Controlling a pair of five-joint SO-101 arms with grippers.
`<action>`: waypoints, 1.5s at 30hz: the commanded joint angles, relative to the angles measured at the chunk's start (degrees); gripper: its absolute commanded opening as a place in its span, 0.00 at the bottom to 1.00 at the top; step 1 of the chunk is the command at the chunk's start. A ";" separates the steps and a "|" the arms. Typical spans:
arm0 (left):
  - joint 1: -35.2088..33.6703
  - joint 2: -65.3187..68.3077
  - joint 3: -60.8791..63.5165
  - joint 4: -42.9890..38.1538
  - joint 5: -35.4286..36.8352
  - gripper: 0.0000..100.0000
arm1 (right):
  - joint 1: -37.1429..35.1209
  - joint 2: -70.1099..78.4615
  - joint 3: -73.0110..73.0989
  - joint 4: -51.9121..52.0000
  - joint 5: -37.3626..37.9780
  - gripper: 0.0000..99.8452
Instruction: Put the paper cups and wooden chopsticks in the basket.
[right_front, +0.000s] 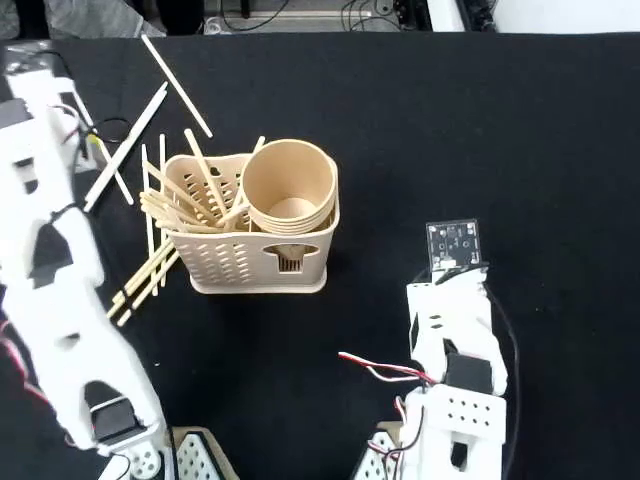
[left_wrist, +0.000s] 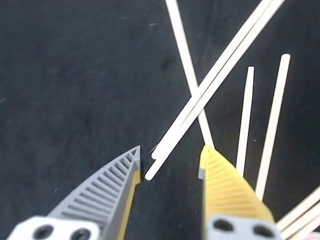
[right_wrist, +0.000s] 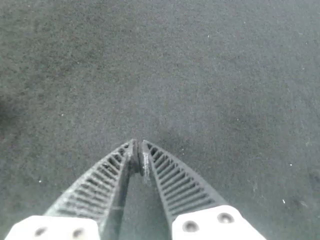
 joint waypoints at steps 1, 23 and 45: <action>1.54 9.93 -16.57 3.60 -4.13 0.20 | 0.44 -0.84 -0.22 -0.79 -0.26 0.01; -0.31 40.18 -54.46 21.80 -12.31 0.03 | 0.35 -0.84 0.13 -0.88 -0.18 0.01; -6.55 22.59 -33.19 22.33 -6.24 0.03 | 0.35 -0.84 0.13 -1.05 -0.18 0.01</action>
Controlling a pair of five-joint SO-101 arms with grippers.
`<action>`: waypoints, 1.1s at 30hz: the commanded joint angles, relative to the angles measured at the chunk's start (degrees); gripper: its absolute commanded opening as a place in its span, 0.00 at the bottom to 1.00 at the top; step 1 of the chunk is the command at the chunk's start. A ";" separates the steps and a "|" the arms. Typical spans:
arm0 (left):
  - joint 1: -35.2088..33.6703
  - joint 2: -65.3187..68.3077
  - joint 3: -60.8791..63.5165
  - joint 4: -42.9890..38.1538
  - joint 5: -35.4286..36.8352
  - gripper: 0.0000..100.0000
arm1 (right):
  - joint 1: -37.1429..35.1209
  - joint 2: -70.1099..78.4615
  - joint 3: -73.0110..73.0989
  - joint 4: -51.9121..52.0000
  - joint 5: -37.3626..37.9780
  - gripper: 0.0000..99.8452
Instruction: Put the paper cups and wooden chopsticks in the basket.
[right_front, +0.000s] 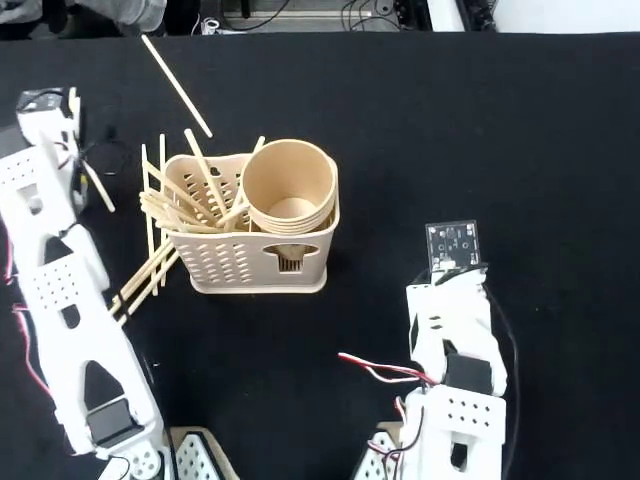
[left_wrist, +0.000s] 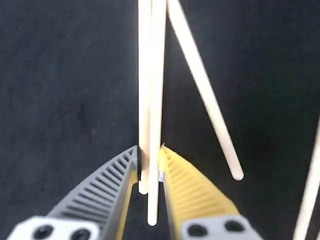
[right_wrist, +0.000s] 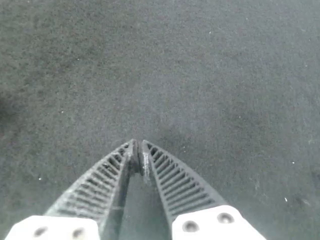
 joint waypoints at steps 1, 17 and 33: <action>-1.27 -17.32 18.07 0.70 2.90 0.03 | 0.35 -0.84 -0.40 -1.05 -0.18 0.01; -0.75 -89.32 92.70 -25.58 3.69 0.03 | 0.35 -0.84 -0.31 -0.97 -0.18 0.01; 0.04 -135.38 135.87 -56.97 10.99 0.03 | 0.35 -0.84 -0.31 -0.97 -0.18 0.01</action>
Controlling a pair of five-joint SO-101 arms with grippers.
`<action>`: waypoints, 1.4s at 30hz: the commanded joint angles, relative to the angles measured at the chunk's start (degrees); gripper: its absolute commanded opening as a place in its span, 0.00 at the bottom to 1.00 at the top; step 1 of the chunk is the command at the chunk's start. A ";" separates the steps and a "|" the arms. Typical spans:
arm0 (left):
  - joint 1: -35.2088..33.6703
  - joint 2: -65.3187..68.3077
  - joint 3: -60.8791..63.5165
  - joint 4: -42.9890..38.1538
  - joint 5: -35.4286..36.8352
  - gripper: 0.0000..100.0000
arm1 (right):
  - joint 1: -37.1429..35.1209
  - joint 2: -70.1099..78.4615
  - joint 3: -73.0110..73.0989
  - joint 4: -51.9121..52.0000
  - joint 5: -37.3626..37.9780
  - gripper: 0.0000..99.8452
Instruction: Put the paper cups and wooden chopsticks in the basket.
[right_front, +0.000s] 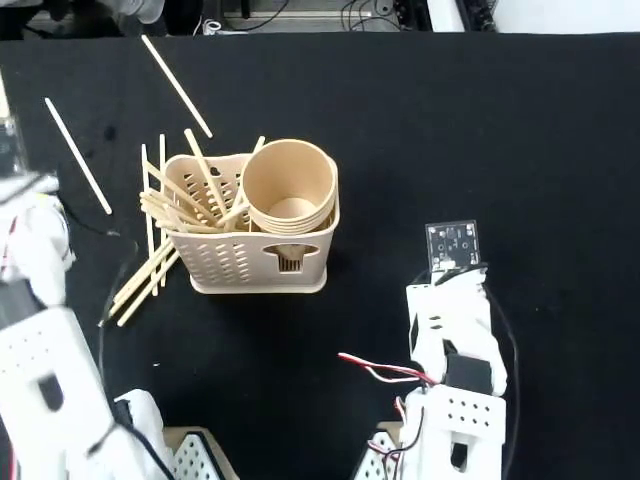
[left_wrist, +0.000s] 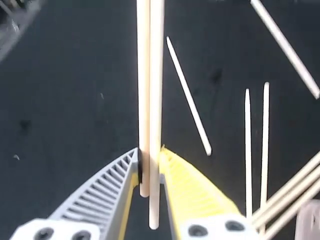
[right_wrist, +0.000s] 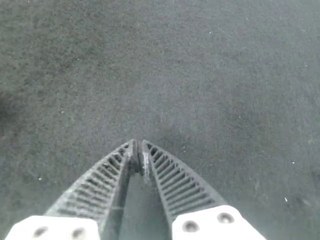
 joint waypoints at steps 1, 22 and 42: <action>1.71 -11.16 6.73 -6.07 8.35 0.03 | 0.35 -0.84 -0.31 -0.97 -0.18 0.01; 34.15 -40.79 21.85 -25.76 17.67 0.03 | 0.35 -0.84 -0.31 -1.05 -0.18 0.01; 42.59 -45.36 34.68 -24.35 17.76 0.03 | 0.35 -0.84 -0.31 -1.05 -0.18 0.01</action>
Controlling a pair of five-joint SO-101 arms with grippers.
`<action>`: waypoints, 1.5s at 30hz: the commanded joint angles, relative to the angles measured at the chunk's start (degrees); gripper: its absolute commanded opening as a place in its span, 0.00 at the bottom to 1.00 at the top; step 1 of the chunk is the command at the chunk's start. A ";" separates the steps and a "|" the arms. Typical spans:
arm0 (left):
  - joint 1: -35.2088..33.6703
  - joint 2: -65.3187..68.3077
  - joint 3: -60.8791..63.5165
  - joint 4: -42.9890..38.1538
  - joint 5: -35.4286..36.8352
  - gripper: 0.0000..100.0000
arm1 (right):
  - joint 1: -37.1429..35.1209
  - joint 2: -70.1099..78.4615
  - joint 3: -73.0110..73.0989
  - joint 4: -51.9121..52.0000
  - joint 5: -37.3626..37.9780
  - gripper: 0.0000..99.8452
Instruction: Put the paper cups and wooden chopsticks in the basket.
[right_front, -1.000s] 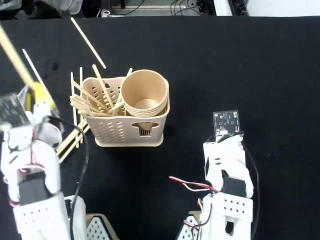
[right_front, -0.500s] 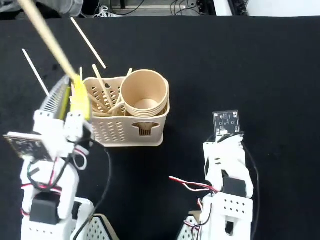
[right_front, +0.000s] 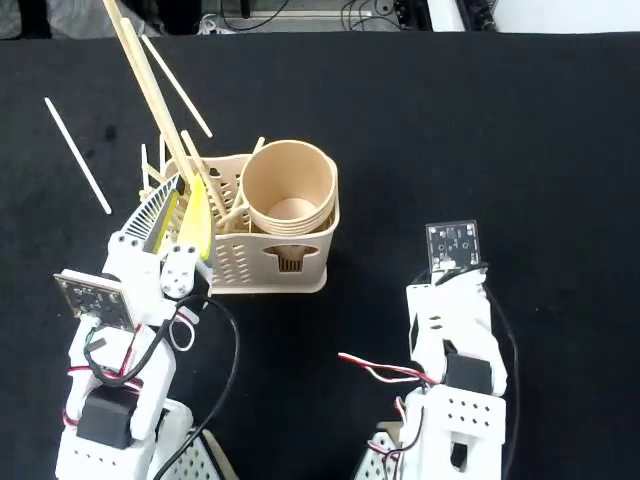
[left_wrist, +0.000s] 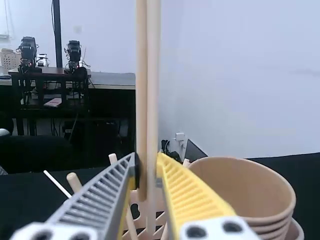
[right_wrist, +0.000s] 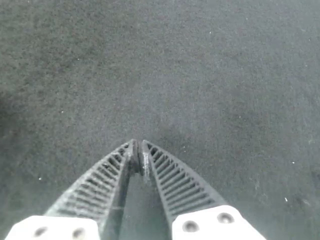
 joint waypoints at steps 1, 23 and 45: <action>0.75 0.35 0.40 -0.53 0.44 0.03 | 0.35 -0.84 -0.31 -1.05 -0.18 0.01; -12.62 1.41 -26.33 26.46 6.59 0.15 | 0.35 -0.84 -0.31 -1.05 -0.18 0.01; -35.12 77.19 -72.04 43.52 7.21 0.17 | 0.35 -0.84 -0.31 -1.05 -0.18 0.01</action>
